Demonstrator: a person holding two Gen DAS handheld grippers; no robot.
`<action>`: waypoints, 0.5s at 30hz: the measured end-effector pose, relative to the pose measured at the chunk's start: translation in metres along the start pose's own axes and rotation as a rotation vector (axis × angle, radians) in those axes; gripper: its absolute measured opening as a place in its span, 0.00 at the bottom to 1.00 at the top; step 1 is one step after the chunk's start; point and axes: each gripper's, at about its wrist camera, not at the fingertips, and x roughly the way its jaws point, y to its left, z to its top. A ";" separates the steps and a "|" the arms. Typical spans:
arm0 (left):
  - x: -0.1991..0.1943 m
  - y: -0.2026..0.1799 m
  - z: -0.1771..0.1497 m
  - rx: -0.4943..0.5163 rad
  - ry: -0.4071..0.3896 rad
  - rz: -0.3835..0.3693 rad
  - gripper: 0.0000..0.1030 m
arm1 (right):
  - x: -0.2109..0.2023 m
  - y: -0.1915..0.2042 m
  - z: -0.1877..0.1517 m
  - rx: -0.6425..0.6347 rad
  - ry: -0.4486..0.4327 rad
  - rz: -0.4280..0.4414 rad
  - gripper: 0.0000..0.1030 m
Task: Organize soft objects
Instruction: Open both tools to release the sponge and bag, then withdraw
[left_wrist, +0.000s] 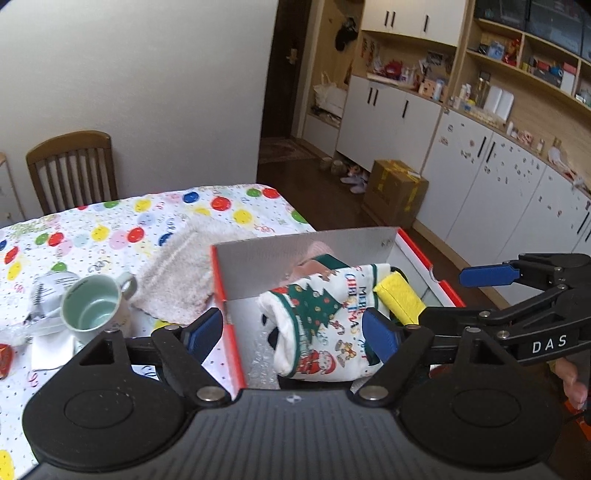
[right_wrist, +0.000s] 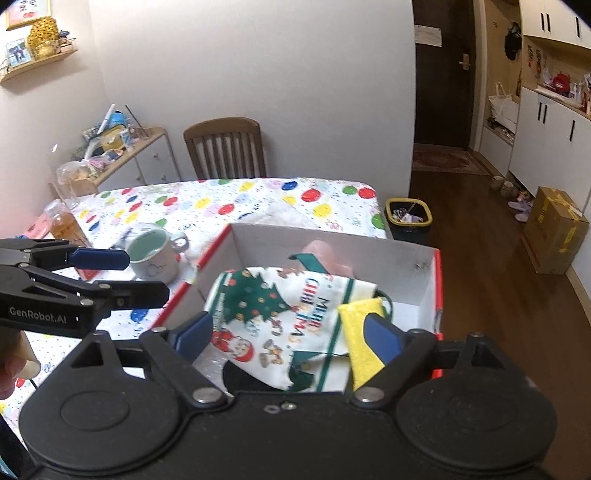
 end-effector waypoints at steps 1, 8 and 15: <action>-0.004 0.003 0.000 -0.007 -0.002 0.007 0.83 | 0.000 0.003 0.001 -0.003 -0.002 0.005 0.88; -0.021 0.033 0.002 -0.052 -0.025 0.017 0.90 | 0.000 0.023 0.014 -0.018 -0.022 0.032 0.98; -0.031 0.083 0.008 -0.096 -0.033 0.049 0.96 | 0.015 0.042 0.034 -0.008 -0.013 0.049 0.99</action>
